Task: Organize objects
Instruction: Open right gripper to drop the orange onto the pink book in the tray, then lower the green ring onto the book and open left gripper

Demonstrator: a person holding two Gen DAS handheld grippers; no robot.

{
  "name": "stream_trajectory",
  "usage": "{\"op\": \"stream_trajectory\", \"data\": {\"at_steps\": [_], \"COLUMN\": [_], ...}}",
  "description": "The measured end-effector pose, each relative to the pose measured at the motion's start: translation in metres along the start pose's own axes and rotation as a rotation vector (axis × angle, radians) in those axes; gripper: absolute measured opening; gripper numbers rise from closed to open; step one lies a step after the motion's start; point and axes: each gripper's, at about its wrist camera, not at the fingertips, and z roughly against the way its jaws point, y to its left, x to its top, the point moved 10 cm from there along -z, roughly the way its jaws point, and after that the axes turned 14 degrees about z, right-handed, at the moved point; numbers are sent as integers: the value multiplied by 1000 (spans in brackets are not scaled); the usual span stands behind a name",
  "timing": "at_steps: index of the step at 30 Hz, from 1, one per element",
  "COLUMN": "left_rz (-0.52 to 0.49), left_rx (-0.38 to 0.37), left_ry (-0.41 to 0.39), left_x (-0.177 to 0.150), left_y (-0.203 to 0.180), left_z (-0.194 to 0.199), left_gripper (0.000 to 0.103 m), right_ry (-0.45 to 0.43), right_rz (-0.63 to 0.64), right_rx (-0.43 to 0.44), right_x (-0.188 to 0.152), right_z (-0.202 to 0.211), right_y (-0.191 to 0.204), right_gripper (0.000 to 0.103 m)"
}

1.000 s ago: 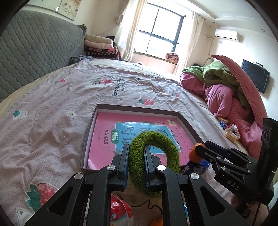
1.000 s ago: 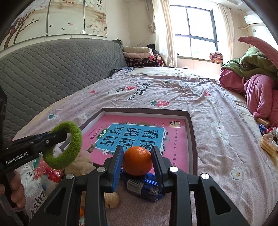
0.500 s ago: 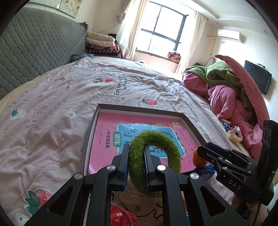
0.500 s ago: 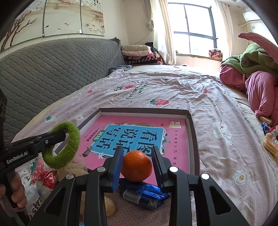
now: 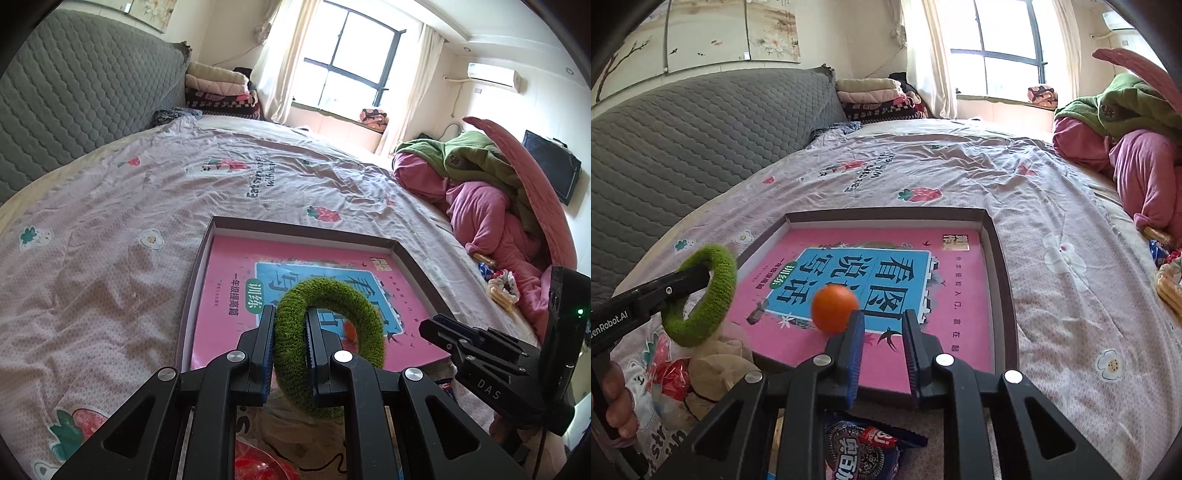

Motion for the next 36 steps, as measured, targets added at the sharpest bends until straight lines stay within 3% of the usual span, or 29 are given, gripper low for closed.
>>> {"op": "stream_trajectory", "data": {"at_steps": [36], "left_rz": [36], "left_rx": [93], "left_ry": [63], "left_x": [14], "left_y": [24], "left_z": [-42], "left_gripper": [15], "right_ry": [35], "right_rz": [-12], "right_rx": [-7], "right_x": [-3], "right_z": [-17], "right_y": [-8], "right_gripper": [22]}}
